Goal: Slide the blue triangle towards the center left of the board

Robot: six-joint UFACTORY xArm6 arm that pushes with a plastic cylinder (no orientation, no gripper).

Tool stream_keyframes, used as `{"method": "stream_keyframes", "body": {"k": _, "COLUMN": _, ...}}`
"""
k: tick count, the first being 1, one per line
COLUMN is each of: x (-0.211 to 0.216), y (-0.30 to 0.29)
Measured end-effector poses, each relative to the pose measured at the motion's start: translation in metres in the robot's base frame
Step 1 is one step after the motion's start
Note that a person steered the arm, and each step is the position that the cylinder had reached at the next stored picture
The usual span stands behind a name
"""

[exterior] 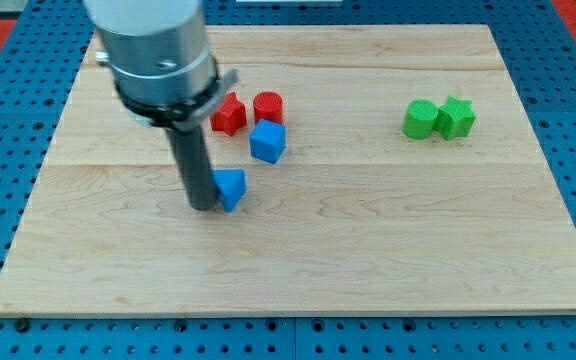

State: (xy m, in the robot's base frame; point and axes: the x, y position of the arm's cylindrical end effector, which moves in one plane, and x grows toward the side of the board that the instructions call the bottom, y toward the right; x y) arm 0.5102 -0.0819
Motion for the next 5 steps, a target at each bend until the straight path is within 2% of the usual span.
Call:
{"method": "stream_keyframes", "body": {"k": 1, "x": 0.018, "y": 0.019}}
{"method": "stream_keyframes", "body": {"k": 2, "x": -0.007, "y": 0.049}}
{"method": "stream_keyframes", "body": {"k": 3, "x": -0.03, "y": 0.002}}
{"method": "stream_keyframes", "body": {"k": 5, "x": -0.023, "y": -0.021}}
